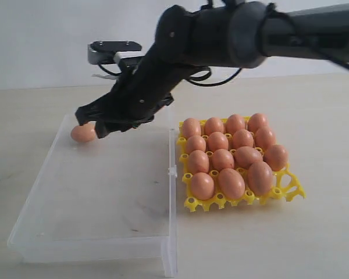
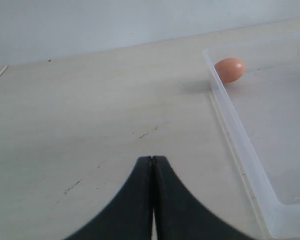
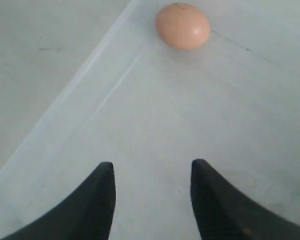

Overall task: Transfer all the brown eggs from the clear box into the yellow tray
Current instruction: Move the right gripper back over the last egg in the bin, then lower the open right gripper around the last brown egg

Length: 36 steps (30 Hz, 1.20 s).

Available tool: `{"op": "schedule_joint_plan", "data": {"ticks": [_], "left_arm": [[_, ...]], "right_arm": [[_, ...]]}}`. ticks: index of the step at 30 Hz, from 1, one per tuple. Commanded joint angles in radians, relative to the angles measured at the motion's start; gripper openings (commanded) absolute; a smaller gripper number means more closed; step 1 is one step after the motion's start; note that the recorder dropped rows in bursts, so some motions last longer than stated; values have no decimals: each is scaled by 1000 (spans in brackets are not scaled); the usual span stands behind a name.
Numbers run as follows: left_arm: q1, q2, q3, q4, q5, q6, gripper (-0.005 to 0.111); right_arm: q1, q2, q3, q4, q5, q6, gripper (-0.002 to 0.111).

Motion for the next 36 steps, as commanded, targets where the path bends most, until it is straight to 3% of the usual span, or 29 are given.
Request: {"op": "schedule_joint_plan", "data": {"ticks": [1, 3, 7, 23, 36], "left_arm": [[-5, -6, -4, -5, -6, -3, 0], [-5, -6, -4, -5, -6, -3, 0], [-5, -6, -4, -5, -6, -3, 0], [-5, -6, -4, -5, -6, -3, 0], [-5, -6, -4, -5, -6, -3, 0]], "right_arm": [[20, 167, -245, -18, 38, 115, 46], [20, 239, -346, -34, 49, 168, 47], [20, 337, -452, -109, 42, 297, 64], [20, 505, -634, -108, -102, 468, 64], [20, 571, -642, -108, -146, 507, 64]]}}
